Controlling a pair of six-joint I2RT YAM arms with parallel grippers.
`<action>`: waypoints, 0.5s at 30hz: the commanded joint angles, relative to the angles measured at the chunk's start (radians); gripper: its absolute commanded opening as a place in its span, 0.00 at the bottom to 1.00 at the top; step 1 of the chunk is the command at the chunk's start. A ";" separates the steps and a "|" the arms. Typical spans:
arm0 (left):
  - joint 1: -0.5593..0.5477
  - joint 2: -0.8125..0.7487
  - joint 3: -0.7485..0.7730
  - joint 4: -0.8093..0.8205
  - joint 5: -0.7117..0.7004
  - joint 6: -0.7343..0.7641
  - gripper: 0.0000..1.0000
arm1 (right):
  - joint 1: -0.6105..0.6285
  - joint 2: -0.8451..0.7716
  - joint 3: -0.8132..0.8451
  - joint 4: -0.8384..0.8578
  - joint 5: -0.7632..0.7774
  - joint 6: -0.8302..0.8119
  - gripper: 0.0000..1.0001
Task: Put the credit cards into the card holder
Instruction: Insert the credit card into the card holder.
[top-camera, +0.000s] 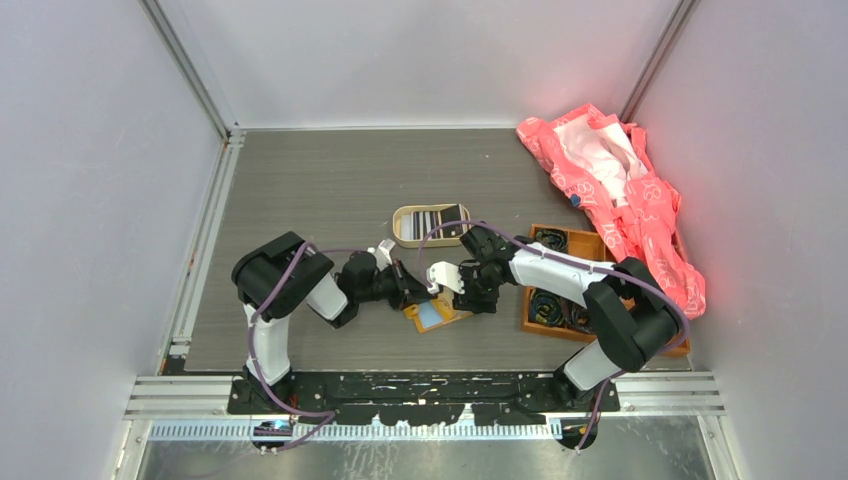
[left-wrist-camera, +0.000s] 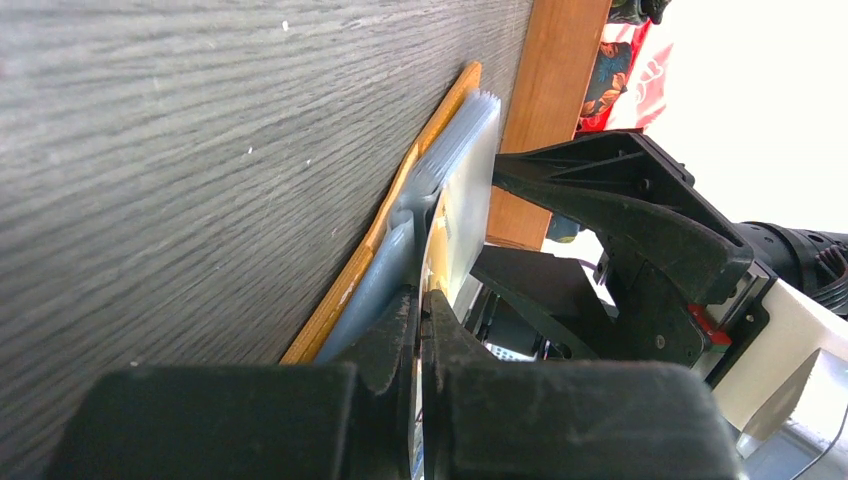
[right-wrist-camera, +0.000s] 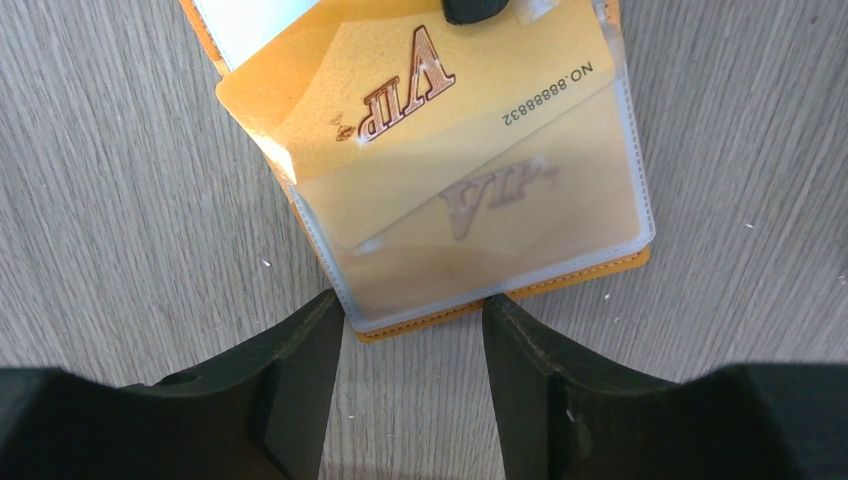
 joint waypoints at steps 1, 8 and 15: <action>-0.006 0.023 0.019 -0.051 0.011 0.008 0.00 | 0.011 0.026 0.011 0.035 0.003 -0.018 0.58; -0.006 0.029 0.042 -0.072 0.021 0.011 0.00 | 0.015 0.023 0.011 0.034 0.003 -0.020 0.58; -0.006 0.027 0.063 -0.099 0.036 0.014 0.00 | 0.017 0.021 0.011 0.036 0.004 -0.020 0.58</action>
